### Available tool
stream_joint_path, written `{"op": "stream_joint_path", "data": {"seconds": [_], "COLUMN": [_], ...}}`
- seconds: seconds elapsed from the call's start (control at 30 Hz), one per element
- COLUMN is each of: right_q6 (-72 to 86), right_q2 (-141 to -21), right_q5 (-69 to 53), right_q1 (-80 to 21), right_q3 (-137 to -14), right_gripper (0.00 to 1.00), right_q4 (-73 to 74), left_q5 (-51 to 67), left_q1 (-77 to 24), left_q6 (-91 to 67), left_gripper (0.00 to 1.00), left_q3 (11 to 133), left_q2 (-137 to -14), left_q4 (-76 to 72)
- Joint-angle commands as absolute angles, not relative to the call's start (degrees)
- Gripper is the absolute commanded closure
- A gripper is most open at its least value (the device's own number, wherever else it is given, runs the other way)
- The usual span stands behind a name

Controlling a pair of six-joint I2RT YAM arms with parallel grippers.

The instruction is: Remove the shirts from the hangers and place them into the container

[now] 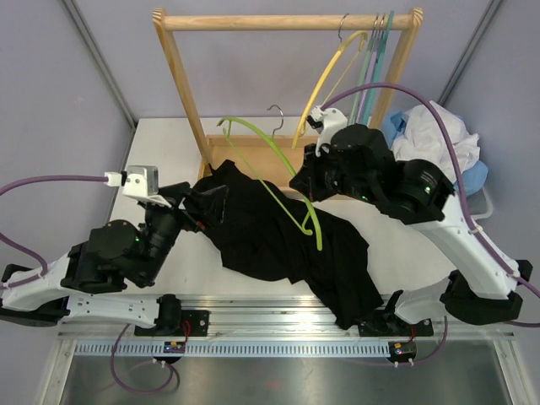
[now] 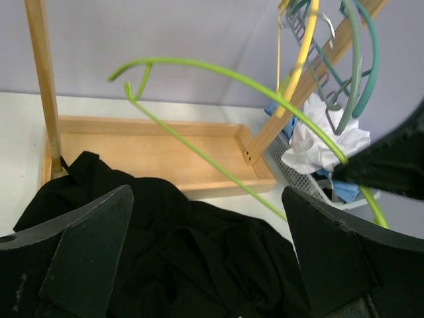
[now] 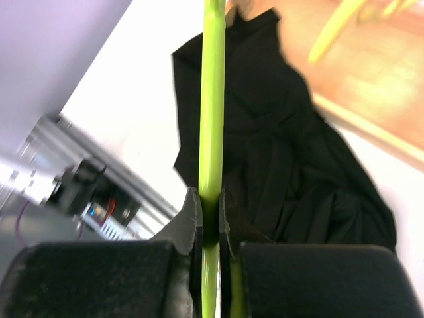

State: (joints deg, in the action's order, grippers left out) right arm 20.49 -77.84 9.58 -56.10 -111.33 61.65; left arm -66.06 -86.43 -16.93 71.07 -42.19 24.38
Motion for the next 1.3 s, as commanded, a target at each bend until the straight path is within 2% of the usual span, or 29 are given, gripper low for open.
{"op": "stream_joint_path", "data": {"seconds": [0.0, 0.13, 0.37, 0.5, 0.77, 1.03, 1.27], "right_q6": [19.16, 17.49, 13.54, 11.78, 11.69, 8.35, 9.67], "right_q2": [-81.55, -86.38, -98.25, -104.31, -107.49, -107.76, -102.22], "right_q5": [19.33, 25.11, 35.94, 37.88, 34.10, 33.40, 31.64], "right_q1": [-56.60, -56.51, -56.34, -54.76, -47.03, -45.53, -45.62], "right_q3": [-118.99, -126.46, -146.48, -150.81, -150.73, -153.63, -144.59], "right_gripper": [1.00, 1.00, 1.00, 1.00, 1.00, 1.00, 1.00], "right_q4": [57.57, 57.39, 61.70, 61.61, 58.45, 54.14, 51.86], "left_q5": [-67.94, -67.94, -67.68, -67.33, -67.06, -66.01, -66.18], "left_q1": [-87.19, -87.45, -87.80, -87.80, -87.89, -87.98, -87.98], "left_q6": [-24.51, -28.82, -35.41, -37.17, -39.29, -39.55, -38.24], "left_gripper": [0.01, 0.01, 0.01, 0.01, 0.01, 0.01, 0.01], "left_q3": [70.05, 68.73, 67.06, 66.88, 66.36, 65.83, 64.95], "left_q2": [-44.21, -43.33, -40.34, -39.82, -38.32, -38.93, -39.29], "left_q4": [30.14, 34.88, 40.25, 41.83, 43.95, 43.24, 41.22]}}
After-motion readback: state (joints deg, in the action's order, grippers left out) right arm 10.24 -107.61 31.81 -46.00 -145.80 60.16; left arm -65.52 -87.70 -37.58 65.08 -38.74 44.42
